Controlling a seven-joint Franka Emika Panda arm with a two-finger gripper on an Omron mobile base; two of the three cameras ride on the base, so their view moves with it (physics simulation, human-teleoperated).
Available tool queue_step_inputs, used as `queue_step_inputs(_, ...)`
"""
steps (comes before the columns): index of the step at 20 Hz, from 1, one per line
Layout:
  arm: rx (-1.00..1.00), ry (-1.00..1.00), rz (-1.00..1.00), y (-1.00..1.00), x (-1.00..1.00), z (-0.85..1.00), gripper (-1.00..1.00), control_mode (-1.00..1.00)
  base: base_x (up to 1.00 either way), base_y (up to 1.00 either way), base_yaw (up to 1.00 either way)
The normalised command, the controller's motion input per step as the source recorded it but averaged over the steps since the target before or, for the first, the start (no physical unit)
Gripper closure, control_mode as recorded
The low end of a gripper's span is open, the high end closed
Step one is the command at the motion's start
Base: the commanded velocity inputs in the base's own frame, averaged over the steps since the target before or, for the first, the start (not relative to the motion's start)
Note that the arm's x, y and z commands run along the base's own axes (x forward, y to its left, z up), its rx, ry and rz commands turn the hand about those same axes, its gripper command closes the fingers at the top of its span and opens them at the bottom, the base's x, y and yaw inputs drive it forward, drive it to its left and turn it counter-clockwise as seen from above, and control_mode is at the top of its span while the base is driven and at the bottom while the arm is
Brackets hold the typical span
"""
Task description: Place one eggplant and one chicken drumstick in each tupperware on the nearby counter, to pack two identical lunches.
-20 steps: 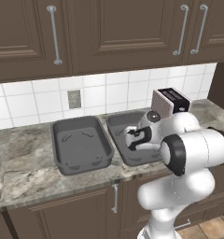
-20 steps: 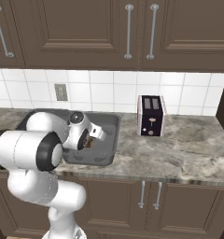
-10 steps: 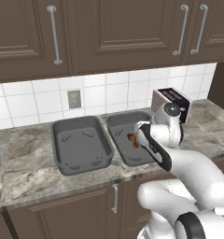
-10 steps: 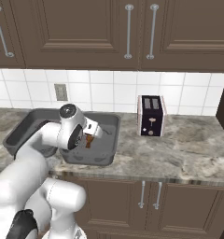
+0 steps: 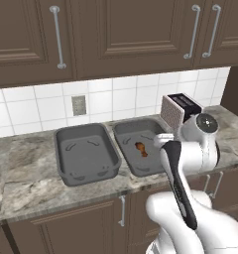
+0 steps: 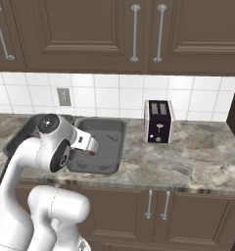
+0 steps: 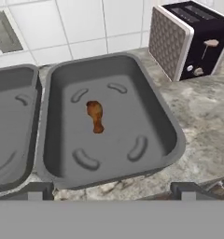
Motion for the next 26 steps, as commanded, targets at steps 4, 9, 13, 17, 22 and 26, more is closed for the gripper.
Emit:
queue_step_inputs(4,-0.01,-0.06,0.02,0.04,-0.91,0.48,-1.00,-1.00,0.00,0.00,0.00)
queue_step_inputs(9,-0.02,-0.02,0.02,0.07,-0.39,0.08,-1.00,1.00,-0.60,0.10,0.04)
queue_step_inputs(13,0.00,0.00,0.00,0.00,0.00,0.00,-1.00,1.00,-1.00,0.03,0.10)
queue_step_inputs(17,0.00,0.00,0.00,0.00,0.00,0.00,-1.00,1.00,-1.00,-0.74,-0.01)
queue_step_inputs(22,0.00,0.00,0.00,0.00,0.00,0.00,-1.00,1.00,-0.98,-1.00,-0.09)
queue_step_inputs(26,0.00,0.00,0.00,0.00,0.00,0.00,-1.00,1.00,-0.93,-0.96,-0.05)
